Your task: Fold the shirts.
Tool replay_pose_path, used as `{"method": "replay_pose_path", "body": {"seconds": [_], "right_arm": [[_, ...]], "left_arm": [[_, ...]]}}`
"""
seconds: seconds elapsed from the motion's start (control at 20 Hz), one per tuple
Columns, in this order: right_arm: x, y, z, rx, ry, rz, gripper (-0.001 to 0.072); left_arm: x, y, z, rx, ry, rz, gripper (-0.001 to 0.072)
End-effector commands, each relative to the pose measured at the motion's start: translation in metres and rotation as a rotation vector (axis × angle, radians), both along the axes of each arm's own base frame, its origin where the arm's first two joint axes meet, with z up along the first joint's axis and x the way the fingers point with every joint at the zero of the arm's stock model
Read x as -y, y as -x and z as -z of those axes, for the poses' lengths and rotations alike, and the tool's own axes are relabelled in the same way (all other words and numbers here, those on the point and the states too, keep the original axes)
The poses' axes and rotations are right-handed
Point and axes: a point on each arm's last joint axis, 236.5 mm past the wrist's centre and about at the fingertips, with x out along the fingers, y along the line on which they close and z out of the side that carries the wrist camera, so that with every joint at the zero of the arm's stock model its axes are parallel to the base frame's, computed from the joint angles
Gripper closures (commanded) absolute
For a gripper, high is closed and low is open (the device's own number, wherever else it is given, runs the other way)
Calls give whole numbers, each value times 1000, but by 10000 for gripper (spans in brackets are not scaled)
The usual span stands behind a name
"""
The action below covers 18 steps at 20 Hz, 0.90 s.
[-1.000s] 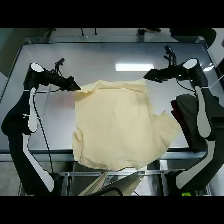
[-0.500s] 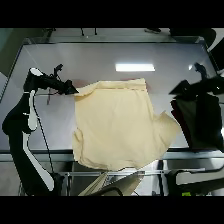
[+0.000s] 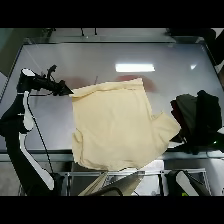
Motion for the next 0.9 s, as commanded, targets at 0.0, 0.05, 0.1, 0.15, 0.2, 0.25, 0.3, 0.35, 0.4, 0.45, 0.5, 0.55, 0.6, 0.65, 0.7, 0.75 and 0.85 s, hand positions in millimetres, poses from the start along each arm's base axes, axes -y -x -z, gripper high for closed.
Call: {"method": "replay_pose_path", "body": {"seconds": [0.0, 0.05, 0.1, 0.15, 0.2, 0.25, 0.3, 0.35, 0.4, 0.45, 0.5, 0.55, 0.6, 0.65, 0.7, 0.75, 0.85], "right_arm": [[-27, 26, 42, 2, -34, 36, 253], [-31, 19, 43, 34, -50, 32, 253], [-31, 13, 44, 61, -50, 32, 254], [-29, 7, 46, 77, -34, 42, 254], [-24, 1, 50, 94, -16, 56, 269], [-22, -4, 52, 114, -7, 48, 364], [-25, -7, 52, 134, -24, 33, 451], [-31, -12, 50, 161, -54, 22, 561], [-37, -22, 45, 210, -90, 14, 633], [-42, -36, 37, 274, -121, 15, 690], [-40, -52, 30, 316, -126, 23, 691], [-33, -69, 23, 348, -110, 19, 691], [-24, -90, 15, 379, -86, 2, 691], [-15, -114, 5, 407, -71, -12, 691], [-8, -141, -6, 439, -54, -33, 691], [-4, -174, -17, 474, -41, -61, 691], [-12, -243, -36, 547, -30, -147, 691]], "left_arm": [[-2, 5, -1, -17, 5, 11, 692], [-2, 5, -1, -15, 5, 9, 692], [-2, 4, -1, -13, 4, 7, 692], [-2, 4, -1, -13, 4, 6, 692], [-2, 4, -1, -13, 4, 6, 692], [-2, 4, -1, -13, 4, 6, 692], [-3, 4, -1, -13, 3, 4, 692], [-6, 4, -1, -14, 4, -1, 692], [-11, 4, -1, -16, 5, -7, 692], [-16, 5, -3, -18, 6, -13, 692], [-24, 7, -7, -21, 7, -18, 692], [-34, 10, -12, -22, 7, -26, 693], [-45, 11, -18, -18, 6, -41, 693], [-58, 13, -25, -15, 6, -62, 693], [-70, 17, -31, -16, 6, -90, 693], [-80, 27, -33, -33, 3, -110, 693], [-96, 63, -24, -125, -20, -138, 693]]}}
